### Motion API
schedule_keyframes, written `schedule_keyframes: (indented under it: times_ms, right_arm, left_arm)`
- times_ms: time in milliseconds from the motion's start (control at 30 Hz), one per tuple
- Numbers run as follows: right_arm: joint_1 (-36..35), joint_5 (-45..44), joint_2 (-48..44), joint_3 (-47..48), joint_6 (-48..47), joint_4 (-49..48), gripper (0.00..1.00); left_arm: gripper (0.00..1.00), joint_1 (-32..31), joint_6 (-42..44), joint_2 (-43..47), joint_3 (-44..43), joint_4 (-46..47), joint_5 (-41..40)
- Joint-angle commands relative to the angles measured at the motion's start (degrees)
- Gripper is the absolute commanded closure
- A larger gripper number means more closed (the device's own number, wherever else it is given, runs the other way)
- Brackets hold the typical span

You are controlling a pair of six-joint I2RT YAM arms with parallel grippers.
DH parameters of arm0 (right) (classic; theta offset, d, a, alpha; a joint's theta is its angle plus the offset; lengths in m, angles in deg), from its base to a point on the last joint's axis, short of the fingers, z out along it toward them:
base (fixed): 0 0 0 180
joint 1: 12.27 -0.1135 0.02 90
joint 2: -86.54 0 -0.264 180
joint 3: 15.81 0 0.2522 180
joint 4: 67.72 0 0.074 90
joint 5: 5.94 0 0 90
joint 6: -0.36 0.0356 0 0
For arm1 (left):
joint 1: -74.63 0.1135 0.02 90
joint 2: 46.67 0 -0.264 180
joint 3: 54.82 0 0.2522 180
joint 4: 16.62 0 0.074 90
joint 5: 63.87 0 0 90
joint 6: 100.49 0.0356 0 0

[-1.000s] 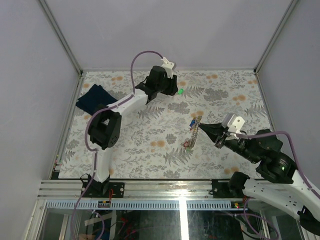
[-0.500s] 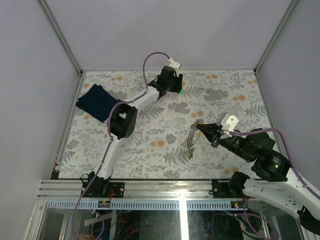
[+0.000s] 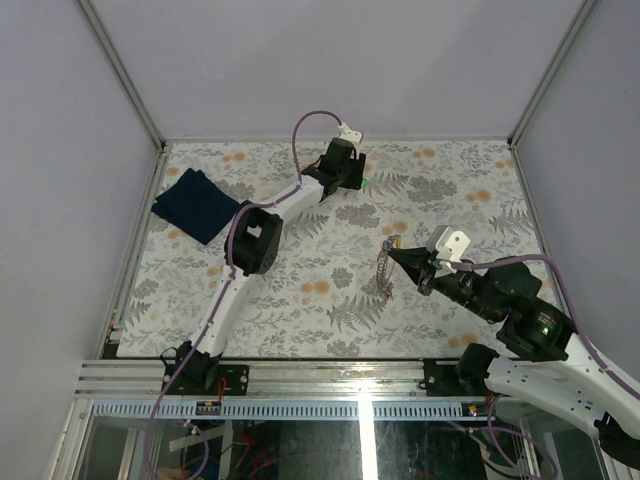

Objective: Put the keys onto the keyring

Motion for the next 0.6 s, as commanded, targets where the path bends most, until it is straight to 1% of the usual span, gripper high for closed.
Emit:
schedule_keyframes:
  times_ms: [0, 367, 567]
  right_arm:
    - [-0.26, 0.47, 0.00, 0.43, 0.35, -5.97, 1.00]
    - [-0.30, 1.06, 0.00, -0.15, 0.49, -6.48, 1.00]
    - [-0.26, 1.12, -0.12, -0.20, 0.56, -6.43, 1.00]
  left_arm:
    - [0.51, -0.18, -0.94, -1.29, -3.27, 1.47, -0.99]
    - [0.53, -0.34, -1.01, -3.00, -4.16, 1.07, -0.38]
    - [0.55, -0.42, -1.67, -4.02, -5.33, 1.12, 0.19]
